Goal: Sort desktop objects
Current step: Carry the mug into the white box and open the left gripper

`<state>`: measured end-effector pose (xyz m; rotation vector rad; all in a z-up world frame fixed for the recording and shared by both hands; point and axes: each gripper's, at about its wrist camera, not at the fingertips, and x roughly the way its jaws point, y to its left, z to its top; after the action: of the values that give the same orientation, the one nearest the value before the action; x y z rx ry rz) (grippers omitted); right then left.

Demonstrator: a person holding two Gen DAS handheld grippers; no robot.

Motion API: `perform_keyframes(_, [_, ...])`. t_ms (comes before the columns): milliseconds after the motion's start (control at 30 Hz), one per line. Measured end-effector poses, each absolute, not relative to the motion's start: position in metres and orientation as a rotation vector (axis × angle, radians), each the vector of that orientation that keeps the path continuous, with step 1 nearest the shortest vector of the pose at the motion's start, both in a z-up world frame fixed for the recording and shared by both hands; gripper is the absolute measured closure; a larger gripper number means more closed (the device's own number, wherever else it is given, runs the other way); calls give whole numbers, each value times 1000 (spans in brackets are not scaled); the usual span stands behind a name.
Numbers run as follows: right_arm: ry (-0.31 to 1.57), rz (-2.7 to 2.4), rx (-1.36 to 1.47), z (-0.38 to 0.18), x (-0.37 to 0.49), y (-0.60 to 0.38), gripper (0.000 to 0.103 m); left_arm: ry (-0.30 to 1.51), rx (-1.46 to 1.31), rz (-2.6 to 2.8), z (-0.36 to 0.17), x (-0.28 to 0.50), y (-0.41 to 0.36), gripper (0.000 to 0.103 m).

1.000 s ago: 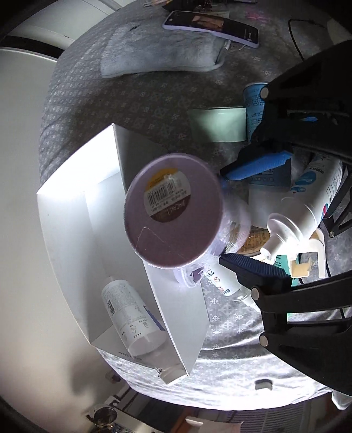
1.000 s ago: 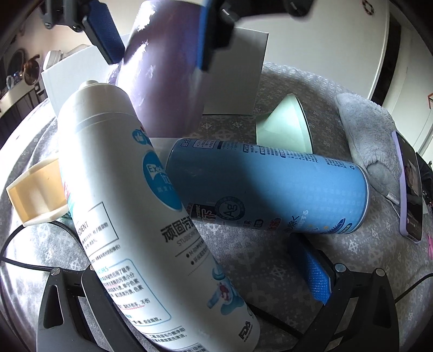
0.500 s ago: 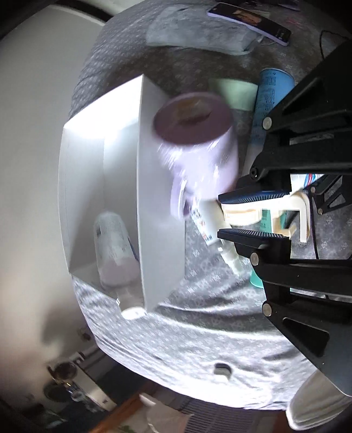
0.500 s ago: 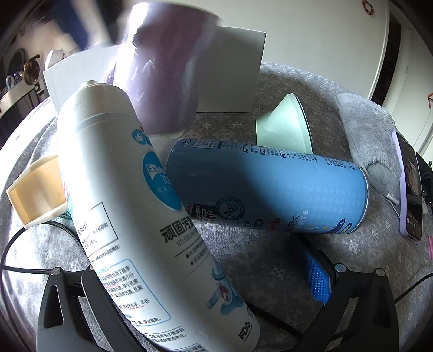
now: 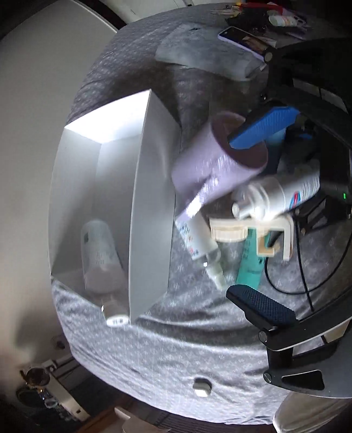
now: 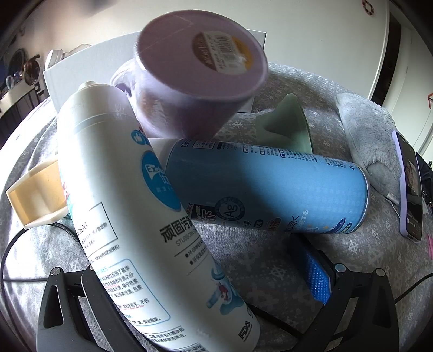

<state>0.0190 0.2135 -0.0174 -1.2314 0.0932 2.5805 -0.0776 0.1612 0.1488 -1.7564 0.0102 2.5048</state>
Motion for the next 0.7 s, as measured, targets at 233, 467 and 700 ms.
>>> perform_keyframes(233, [93, 2580, -1232, -18, 18, 213, 0, -169, -2085, 2258, 114, -122, 193, 1])
perform_keyframes(467, [93, 2580, -1232, -18, 18, 214, 0, -283, -2157, 2088, 57, -136, 188, 1])
perform_keyframes(700, [93, 2580, -1232, -17, 17, 216, 0, -324, -2080, 2126, 58, -129, 190, 16])
